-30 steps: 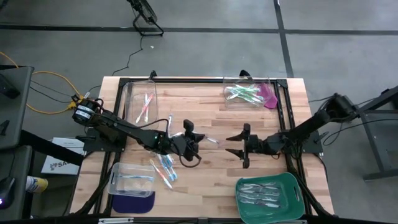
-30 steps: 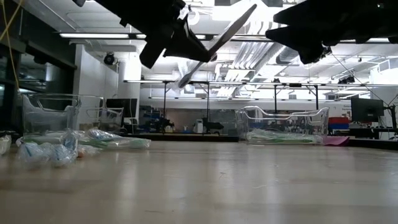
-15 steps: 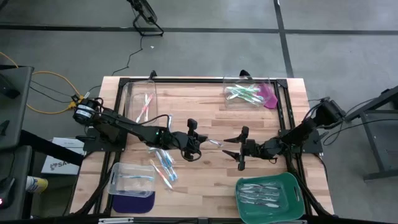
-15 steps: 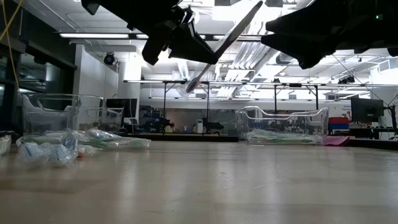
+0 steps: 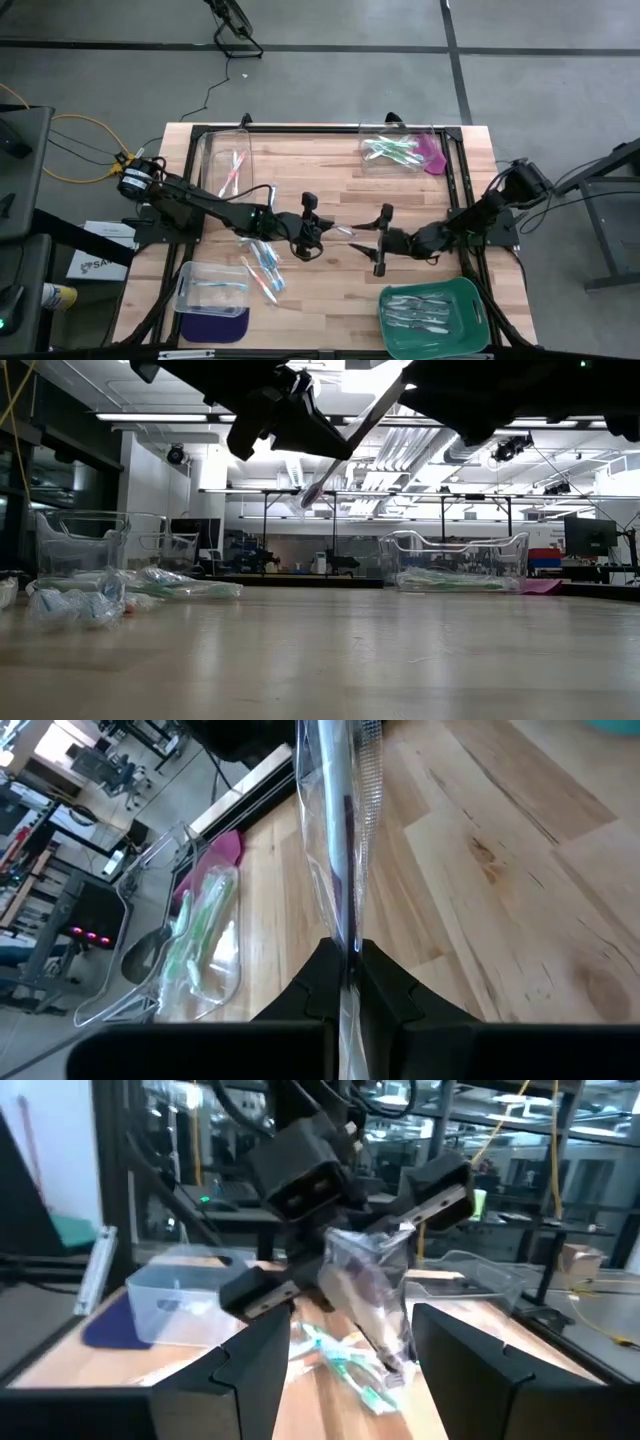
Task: Pick & Place Toothbrushes
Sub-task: Put the violet toothbrush into the green bin
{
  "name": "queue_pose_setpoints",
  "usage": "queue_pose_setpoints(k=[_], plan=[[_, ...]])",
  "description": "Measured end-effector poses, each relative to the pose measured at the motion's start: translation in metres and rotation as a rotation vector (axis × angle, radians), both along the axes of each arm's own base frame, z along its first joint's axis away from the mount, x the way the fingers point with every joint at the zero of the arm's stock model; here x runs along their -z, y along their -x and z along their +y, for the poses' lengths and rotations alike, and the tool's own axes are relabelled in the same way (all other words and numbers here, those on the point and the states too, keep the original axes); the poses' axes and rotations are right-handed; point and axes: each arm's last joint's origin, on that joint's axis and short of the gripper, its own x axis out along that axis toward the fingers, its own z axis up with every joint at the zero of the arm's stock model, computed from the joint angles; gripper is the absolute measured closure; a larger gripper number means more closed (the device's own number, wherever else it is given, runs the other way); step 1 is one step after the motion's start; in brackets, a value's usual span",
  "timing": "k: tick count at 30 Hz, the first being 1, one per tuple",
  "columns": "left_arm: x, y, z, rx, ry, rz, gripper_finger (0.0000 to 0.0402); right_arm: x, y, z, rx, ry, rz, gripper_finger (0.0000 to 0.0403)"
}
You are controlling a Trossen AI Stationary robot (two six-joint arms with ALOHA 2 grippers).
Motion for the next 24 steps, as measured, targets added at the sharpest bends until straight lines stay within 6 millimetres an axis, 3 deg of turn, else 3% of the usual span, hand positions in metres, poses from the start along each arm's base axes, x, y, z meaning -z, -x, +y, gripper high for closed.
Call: queue_pose_setpoints(k=[14,19,24], plan=[[0.0001,-0.0002,-0.0011,0.038,0.011,0.004,0.0394,-0.0061,-0.0063,-0.0021,0.007,-0.012,-0.019,0.0204],[0.0,-0.0003,-0.0013,0.043,0.013,0.003,0.0394,-0.0074,-0.0064,-0.0019,-0.016,-0.015,-0.033,0.0238],[0.0001,-0.0003,-0.0013,0.043,0.012,0.004,0.0394,-0.0076,-0.0064,-0.0018,-0.018,-0.017,-0.034,0.0298]])
